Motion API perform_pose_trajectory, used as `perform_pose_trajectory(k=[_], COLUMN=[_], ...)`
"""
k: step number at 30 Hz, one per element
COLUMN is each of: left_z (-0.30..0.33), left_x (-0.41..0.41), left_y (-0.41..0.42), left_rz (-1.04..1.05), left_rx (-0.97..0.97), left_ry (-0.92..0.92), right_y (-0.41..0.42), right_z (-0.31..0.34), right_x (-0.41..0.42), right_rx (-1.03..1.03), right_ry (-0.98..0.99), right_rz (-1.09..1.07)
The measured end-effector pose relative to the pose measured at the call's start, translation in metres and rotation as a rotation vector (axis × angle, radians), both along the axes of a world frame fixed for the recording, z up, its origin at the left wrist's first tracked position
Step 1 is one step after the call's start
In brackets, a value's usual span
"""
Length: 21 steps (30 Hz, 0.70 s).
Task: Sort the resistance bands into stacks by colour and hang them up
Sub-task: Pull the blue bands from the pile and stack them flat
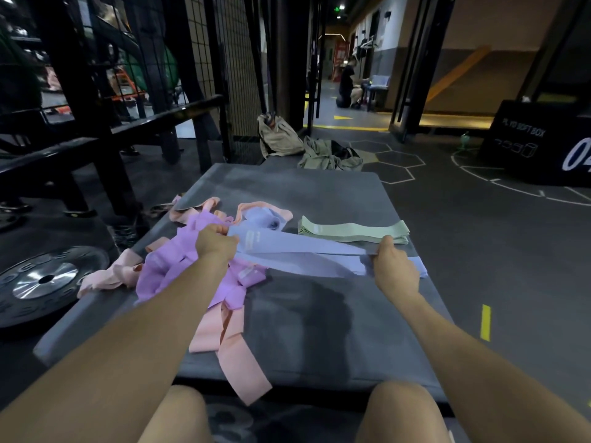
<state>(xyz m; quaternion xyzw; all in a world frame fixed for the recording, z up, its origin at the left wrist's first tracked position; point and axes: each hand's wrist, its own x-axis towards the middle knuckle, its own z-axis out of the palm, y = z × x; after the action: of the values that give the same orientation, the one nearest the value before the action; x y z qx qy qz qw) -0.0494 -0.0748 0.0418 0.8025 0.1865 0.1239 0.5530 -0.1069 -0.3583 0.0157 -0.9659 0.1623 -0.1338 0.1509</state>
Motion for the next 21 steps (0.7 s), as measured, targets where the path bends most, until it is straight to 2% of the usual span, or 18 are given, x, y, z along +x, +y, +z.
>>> perform_pose_trajectory(k=[2, 3, 6, 8, 12, 14, 18, 21], left_z=[-0.005, -0.007, -0.015, -0.019, -0.023, -0.025, -0.03, -0.029], left_x=[0.003, 0.004, 0.01, 0.013, 0.015, 0.015, 0.019, 0.016], left_y=[-0.002, -0.002, 0.004, 0.008, 0.008, 0.006, 0.0, -0.008], left_rz=[-0.003, -0.003, 0.029, 0.051, 0.036, 0.012, -0.046, -0.125], left_rx=[-0.005, -0.01, -0.033, -0.037, -0.032, -0.017, -0.035, -0.107], left_ry=[0.012, 0.019, 0.047, 0.061, 0.081, 0.096, 0.105, 0.168], right_y=[-0.003, -0.006, -0.013, -0.018, -0.023, -0.025, -0.026, -0.024], right_z=[-0.001, -0.002, -0.008, -0.011, -0.016, -0.021, -0.024, -0.022], right_x=[0.002, 0.005, 0.009, 0.004, -0.001, 0.004, 0.011, 0.014], right_rx=[-0.017, 0.11, 0.689, 0.886, 0.825, 0.726, 0.359, 0.369], right_ry=[0.022, 0.033, 0.079, 0.105, 0.153, 0.111, 0.001, -0.024], right_rz=[0.016, 0.045, 0.148, 0.227, 0.275, 0.177, -0.037, -0.064])
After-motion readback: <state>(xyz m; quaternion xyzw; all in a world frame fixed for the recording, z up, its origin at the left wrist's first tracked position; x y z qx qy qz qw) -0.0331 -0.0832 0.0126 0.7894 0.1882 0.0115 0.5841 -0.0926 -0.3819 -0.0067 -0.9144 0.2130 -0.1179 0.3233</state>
